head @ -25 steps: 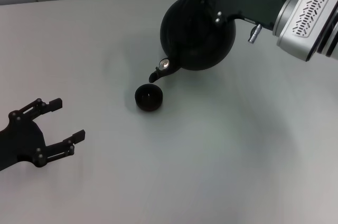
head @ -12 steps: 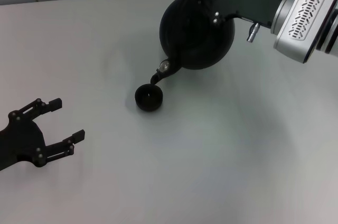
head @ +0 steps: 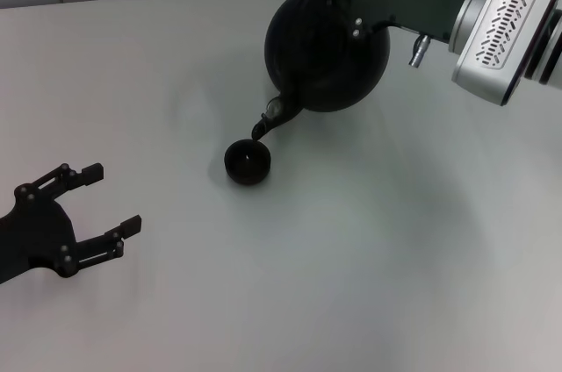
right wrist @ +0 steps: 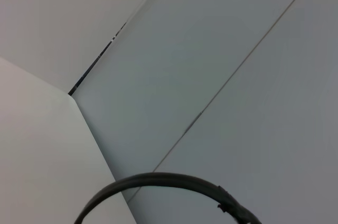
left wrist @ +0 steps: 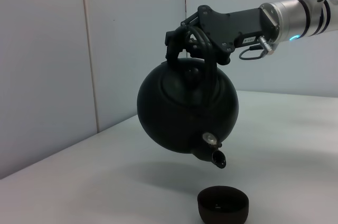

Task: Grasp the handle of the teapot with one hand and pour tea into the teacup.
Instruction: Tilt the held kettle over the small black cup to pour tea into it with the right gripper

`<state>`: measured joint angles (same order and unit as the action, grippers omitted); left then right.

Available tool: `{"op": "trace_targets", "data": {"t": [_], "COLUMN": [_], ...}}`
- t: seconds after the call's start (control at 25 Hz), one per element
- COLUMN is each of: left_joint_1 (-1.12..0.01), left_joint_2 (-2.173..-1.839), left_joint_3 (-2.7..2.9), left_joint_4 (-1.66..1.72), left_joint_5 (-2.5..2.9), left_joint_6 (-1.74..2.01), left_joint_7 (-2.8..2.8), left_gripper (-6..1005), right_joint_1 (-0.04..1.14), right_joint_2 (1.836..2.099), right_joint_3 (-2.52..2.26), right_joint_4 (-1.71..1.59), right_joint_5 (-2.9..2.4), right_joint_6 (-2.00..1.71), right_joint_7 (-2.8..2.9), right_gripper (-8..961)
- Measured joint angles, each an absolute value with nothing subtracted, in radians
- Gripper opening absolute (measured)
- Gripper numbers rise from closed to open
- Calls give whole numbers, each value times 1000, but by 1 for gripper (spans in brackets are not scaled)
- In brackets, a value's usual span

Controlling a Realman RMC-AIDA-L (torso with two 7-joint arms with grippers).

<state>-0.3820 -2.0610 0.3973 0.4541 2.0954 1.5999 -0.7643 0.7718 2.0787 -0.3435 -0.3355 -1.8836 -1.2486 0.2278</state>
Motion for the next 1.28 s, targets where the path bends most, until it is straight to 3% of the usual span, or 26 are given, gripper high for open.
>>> {"op": "trace_targets", "data": {"t": [1.28], "left_joint_1": [-384], "left_joint_2": [-2062], "left_joint_3": [397], "left_joint_4": [454], "left_joint_5": [2084], "left_joint_6": [1598], "left_joint_7": [-775], "left_gripper": [864], "right_joint_1": [767], "right_joint_2": [2079], "right_joint_3": [-384], "right_joint_4": [-359], "right_joint_5": [-1887], "right_joint_6": [-1247], "right_joint_7": [229], "right_gripper": [76]}}
